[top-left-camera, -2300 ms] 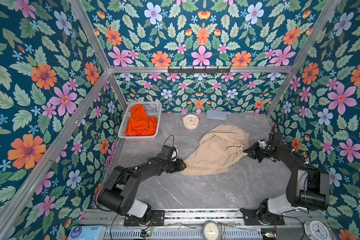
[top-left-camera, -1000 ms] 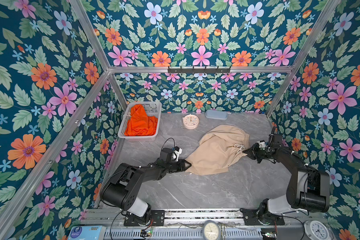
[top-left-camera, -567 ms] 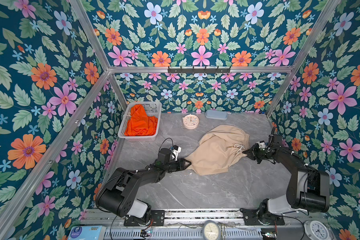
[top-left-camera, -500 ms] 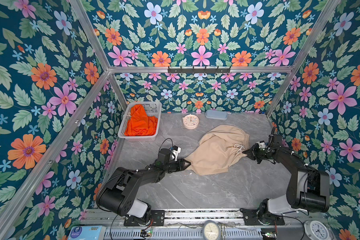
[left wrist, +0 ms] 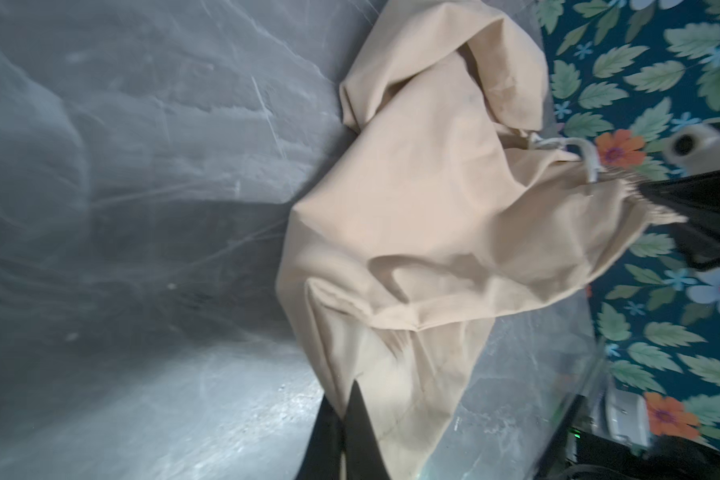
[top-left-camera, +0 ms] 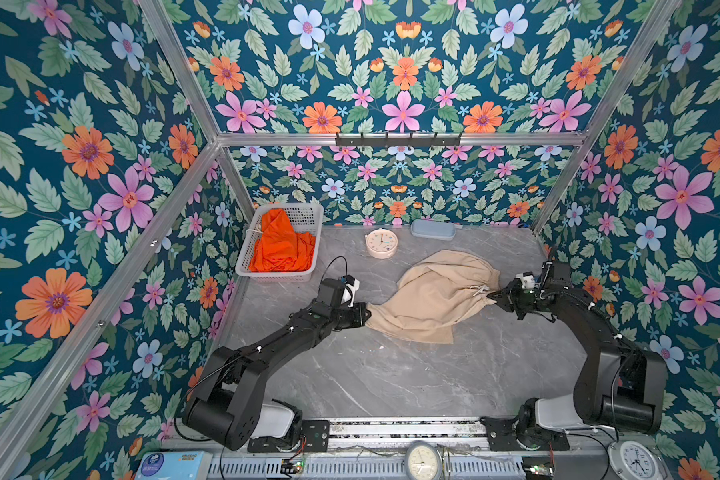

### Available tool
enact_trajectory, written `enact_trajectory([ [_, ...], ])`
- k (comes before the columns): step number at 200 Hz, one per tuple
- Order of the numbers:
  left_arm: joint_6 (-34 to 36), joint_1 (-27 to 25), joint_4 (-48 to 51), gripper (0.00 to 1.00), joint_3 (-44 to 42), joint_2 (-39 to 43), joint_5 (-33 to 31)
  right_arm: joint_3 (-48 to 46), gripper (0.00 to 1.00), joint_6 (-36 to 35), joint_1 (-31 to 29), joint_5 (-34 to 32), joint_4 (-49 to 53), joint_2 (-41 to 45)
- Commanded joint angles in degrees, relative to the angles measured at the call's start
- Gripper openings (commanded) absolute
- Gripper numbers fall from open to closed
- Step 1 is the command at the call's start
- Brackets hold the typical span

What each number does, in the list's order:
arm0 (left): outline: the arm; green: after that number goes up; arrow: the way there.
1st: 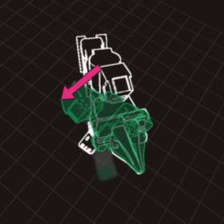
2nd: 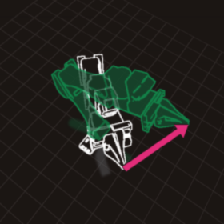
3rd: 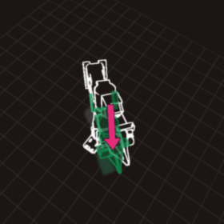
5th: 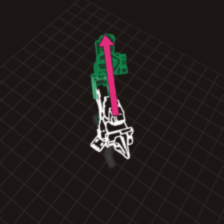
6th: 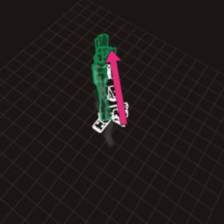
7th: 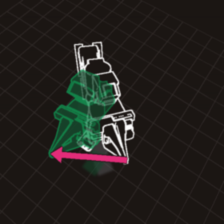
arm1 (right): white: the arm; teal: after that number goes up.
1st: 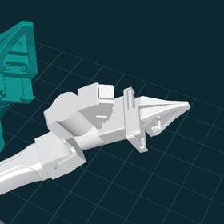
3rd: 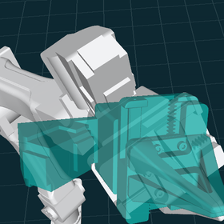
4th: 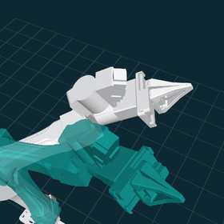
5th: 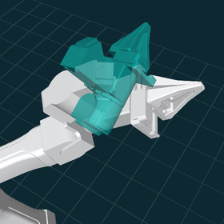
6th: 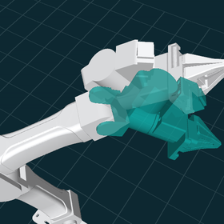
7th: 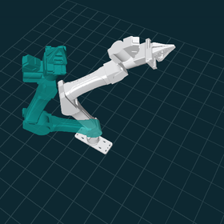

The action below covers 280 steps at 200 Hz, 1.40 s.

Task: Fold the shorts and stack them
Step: 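Lift the beige shorts high with both grippers, stretching them between the grippers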

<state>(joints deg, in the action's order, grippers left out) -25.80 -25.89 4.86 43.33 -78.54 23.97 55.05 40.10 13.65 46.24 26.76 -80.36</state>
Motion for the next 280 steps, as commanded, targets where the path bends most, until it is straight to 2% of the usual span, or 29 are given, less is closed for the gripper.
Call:
enact_trajectory([
  [1,11.28,0.05,16.82,0.0,7.38,0.92,-11.53,5.41,0.02,-0.45,-0.08,2.22,2.63,1.38],
  [71,29.74,0.05,30.53,0.0,30.68,2.07,-35.92,34.06,0.0,-3.69,-0.04,4.85,13.04,0.7],
  [95,37.05,-0.04,31.64,0.0,37.17,3.39,-43.05,41.75,0.0,-4.91,-0.05,5.06,16.88,0.79],
  [115,43.55,-0.09,28.4,0.0,39.17,6.9,-47.72,47.2,0.0,-6.23,-0.07,5.63,20.41,1.64],
  [139,49.67,-0.14,24.08,0.0,39.93,11.59,-49.59,52.0,0.0,-6.43,-0.1,7.92,23.4,3.76],
  [197,57.6,-0.12,21.43,0.0,44.21,18.19,-53.71,60.54,0.0,-5.79,-0.16,15.2,27.71,9.99],
  [245,60.46,-0.13,19.13,0.0,49.76,19.05,-52.61,63.22,0.0,4.31,-0.2,23.54,18.55,11.78],
  [265,60.95,-0.13,19.32,0.0,50.61,17.35,-52.0,61.99,0.0,7.11,-0.2,23.16,15.66,11.49],
  [280,60.56,-0.13,18.5,0.0,49.85,15.52,-51.49,60.99,0.0,6.6,-1.49,20.58,16.26,10.47],
])
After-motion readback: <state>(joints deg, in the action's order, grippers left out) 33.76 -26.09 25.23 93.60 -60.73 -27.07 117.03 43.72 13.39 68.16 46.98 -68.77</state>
